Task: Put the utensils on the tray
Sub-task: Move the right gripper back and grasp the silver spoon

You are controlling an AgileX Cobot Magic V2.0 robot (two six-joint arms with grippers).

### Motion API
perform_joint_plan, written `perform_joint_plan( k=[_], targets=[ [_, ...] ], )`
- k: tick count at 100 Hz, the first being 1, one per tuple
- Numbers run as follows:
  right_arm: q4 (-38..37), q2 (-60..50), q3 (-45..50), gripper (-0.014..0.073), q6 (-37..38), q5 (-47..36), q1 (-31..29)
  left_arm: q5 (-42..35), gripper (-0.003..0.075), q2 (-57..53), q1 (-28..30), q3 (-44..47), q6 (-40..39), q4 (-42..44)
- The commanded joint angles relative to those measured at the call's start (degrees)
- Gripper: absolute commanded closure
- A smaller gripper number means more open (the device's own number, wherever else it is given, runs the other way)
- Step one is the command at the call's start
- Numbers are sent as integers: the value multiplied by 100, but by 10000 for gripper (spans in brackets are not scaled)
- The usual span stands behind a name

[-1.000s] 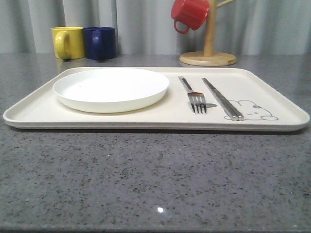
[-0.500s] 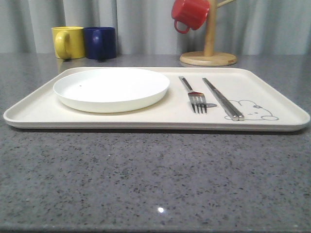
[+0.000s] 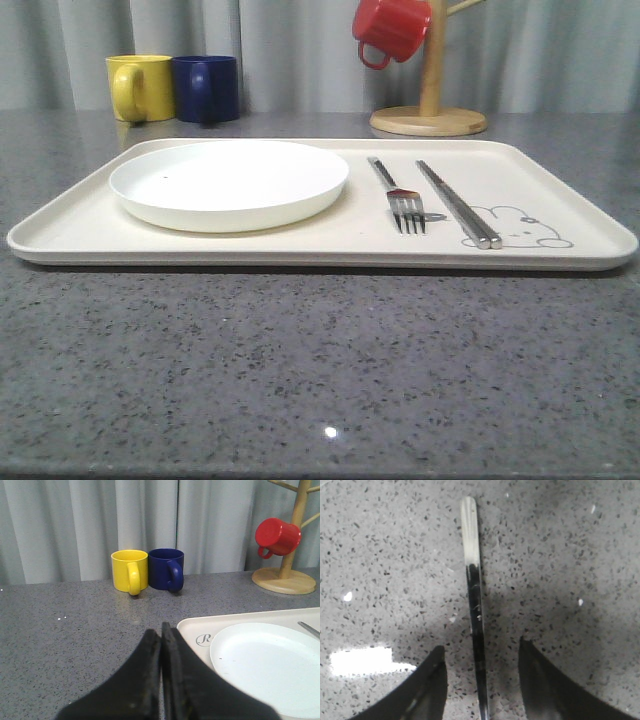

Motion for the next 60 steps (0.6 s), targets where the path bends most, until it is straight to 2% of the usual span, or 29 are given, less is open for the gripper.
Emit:
perform_joint_plan(
  k=[1, 60],
  targets=[
    [3, -250, -164, 244, -65, -205, -48, -464, 738, 26, -20, -145, -30, -24],
    [54, -33, -164, 260, -65, -189, -48, -464, 738, 26, -20, -145, -30, -24]
  ],
)
